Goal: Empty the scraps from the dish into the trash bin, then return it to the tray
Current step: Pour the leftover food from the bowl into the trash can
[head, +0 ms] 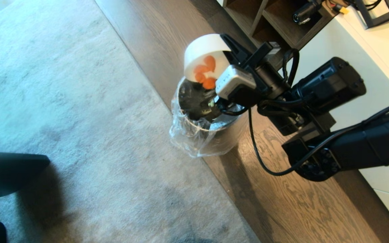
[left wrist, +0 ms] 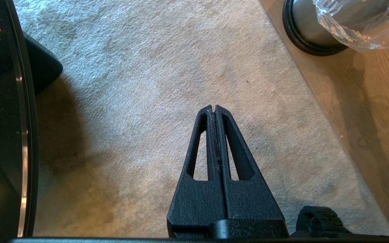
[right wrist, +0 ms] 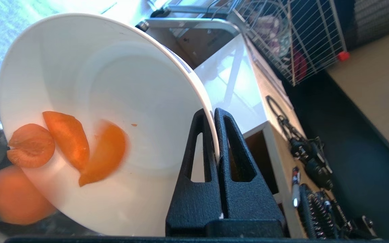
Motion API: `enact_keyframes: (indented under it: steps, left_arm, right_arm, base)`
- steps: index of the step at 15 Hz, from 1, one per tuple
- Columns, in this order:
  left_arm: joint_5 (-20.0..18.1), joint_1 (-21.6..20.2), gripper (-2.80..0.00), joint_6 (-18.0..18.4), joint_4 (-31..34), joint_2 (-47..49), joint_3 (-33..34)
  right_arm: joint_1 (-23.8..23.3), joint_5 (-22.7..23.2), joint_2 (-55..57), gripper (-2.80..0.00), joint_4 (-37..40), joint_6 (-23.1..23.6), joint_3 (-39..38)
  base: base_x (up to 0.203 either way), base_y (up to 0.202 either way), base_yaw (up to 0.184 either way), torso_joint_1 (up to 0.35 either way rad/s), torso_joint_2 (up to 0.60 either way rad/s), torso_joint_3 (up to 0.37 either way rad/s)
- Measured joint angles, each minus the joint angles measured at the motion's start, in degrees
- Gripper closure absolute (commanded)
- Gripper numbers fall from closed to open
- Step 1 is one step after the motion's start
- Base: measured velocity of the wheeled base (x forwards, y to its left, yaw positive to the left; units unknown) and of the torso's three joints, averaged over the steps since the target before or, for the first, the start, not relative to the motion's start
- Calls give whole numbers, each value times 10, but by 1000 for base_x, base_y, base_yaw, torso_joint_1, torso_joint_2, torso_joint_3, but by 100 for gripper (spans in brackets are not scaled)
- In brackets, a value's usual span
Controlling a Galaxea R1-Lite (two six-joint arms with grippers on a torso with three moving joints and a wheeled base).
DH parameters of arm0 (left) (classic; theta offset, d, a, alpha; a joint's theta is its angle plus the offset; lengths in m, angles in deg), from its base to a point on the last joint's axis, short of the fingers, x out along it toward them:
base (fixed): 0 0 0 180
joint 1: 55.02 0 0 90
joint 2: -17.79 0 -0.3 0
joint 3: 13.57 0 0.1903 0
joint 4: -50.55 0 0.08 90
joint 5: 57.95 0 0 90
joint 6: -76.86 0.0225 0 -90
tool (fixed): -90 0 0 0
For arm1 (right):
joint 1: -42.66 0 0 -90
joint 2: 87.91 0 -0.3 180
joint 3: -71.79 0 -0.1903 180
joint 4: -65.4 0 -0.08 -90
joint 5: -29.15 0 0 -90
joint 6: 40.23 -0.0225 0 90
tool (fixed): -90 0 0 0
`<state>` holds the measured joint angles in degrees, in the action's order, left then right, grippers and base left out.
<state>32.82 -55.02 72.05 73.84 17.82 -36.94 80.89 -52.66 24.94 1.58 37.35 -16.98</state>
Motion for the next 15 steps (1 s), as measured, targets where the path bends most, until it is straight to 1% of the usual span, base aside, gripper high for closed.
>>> enact_keyframes:
  steps: [4, 8, 11, 15]
  left_arm:
    - [0, 0, 0, 0, 0, 0, 0]
    - [0, 0, 0, 0, 0, 0, 0]
    - [0, 0, 0, 0, 0, 0, 0]
    - [0, 0, 0, 0, 0, 0, 0]
  right_arm:
    - [-2, 37, -8, 0, 0, -20, 15]
    - [-2, 47, -10, 0, 0, -21, 16]
    - [-6, 87, -10, 0, 0, -20, 15]
    - [-21, 115, -17, 0, 0, -16, 17]
  base:
    - [0, 0, 0, 0, 0, 0]
    - [0, 0, 0, 0, 0, 0]
    - [0, 0, 0, 0, 0, 0]
    - [0, 0, 0, 0, 0, 0]
